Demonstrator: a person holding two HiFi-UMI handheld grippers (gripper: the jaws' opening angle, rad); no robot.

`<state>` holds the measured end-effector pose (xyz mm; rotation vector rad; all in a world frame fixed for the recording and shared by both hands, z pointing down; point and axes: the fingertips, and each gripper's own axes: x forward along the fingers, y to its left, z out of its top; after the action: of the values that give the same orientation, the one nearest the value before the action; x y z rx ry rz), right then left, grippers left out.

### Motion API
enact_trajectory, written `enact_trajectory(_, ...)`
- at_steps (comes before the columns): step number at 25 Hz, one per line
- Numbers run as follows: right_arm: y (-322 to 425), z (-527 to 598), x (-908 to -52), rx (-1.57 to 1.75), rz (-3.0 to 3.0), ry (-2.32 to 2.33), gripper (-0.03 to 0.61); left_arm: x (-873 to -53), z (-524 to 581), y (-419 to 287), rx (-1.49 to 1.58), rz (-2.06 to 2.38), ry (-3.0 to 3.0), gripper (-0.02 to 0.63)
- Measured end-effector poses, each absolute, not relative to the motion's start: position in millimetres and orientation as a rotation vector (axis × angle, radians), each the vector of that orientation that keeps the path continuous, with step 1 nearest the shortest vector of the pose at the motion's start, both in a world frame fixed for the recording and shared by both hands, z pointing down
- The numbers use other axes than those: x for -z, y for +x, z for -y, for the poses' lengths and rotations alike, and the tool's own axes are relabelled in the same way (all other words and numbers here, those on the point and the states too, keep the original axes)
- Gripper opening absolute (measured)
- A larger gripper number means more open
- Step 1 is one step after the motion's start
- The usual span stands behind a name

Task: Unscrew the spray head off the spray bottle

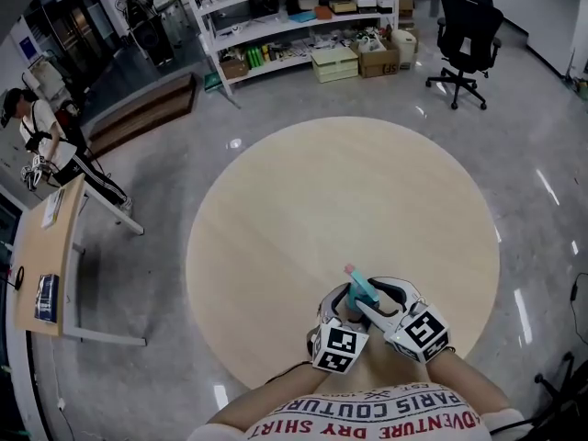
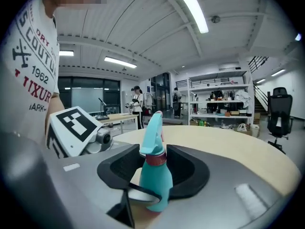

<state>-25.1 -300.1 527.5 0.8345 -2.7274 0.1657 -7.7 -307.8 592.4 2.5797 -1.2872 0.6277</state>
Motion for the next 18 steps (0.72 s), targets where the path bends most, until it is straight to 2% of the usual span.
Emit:
enact_trajectory(3,-24.3,307.5,-529.7,-0.135,2.683,0.869,0.138,-591.8,308.1,-3.9,-0.630,1.310,2.566,0.298)
enact_trajectory(11,-26.3,304.9,-531.3,-0.116,2.694,0.766,0.135,-591.4,305.1,-3.7,-0.615,1.218,2.637,0.298)
enact_trajectory(18,-34.6,285.8,-529.2,-0.051,2.807,0.199,0.133,-594.6,287.4,-6.6,-0.558,0.502,2.944,0.298)
